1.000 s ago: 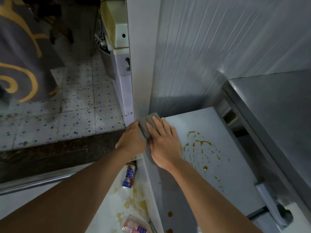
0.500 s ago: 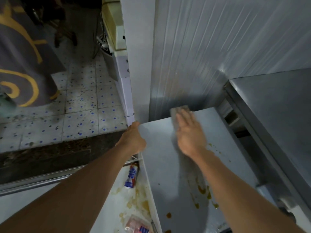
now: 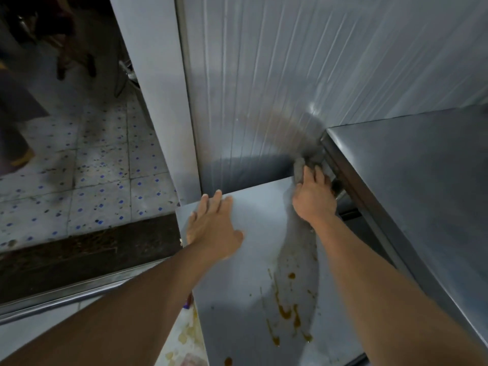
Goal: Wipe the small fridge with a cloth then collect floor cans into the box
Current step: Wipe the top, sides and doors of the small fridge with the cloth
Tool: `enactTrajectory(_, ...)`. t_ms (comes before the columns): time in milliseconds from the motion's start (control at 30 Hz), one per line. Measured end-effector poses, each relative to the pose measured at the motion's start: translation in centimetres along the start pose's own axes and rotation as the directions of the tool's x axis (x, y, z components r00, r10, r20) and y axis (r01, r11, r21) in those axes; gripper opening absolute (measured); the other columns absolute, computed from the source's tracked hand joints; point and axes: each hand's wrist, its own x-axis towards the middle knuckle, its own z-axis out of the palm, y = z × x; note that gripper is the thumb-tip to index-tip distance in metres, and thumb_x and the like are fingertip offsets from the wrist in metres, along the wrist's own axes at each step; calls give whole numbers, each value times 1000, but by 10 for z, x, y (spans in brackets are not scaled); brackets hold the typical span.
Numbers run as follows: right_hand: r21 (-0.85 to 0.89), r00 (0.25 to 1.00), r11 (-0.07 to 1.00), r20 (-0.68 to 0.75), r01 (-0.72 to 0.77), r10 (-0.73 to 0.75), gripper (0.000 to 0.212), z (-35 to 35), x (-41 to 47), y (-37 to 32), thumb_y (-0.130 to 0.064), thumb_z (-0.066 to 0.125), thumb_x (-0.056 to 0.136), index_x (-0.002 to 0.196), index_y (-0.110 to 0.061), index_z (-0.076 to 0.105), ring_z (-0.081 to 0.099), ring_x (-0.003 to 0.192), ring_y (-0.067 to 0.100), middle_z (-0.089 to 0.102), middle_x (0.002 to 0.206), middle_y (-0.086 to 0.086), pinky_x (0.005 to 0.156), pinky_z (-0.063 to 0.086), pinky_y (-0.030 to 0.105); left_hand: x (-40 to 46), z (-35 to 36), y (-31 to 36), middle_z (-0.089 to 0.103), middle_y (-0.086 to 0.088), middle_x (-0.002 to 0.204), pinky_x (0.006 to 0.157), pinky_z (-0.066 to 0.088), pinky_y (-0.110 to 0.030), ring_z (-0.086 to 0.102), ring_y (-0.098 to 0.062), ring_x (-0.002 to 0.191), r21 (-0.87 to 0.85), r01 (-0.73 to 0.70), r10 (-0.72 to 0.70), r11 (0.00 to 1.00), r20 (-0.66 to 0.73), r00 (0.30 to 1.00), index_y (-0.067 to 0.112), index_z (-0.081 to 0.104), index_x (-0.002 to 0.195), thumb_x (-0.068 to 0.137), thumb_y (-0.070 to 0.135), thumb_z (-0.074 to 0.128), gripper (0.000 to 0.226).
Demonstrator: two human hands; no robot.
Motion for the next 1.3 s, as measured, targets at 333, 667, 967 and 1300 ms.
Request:
enactTrajectory(333,-75,981,978,-38,-193,191,58,-8,-124,40,-35,41,95,145,-17,20,44,123,37,24,149,17,91,45,44,-1,-8,7,-12,5,159,117,10,-48,-12,-24,146,12,45,-45,999,56,997,26,2,150,88,40,53,81)
enactTrajectory(667,12,995,997,55,-82,82,56,-8,-69,39,-26,31,98,150,-22,9,11,144,32,4,159,4,111,28,45,10,1,1,-7,4,159,114,9,-53,-8,-26,146,18,30,-30,999,10,1000,25,7,149,86,42,57,83)
enactTrajectory(967,-66,990,989,47,133,-130,54,5,-203,38,-36,18,96,148,-25,6,7,145,25,7,158,1,116,20,43,-54,21,-1,-16,3,157,112,14,-53,-13,-24,144,109,-31,28,994,24,999,36,8,148,91,32,45,67)
enactTrajectory(1300,-76,977,976,87,204,-197,54,5,-109,6,-32,25,99,150,-27,6,-5,146,23,-4,159,-2,119,11,43,-62,24,-12,-20,7,157,113,5,-57,-19,-21,144,76,-61,55,995,74,996,41,2,148,94,39,44,68)
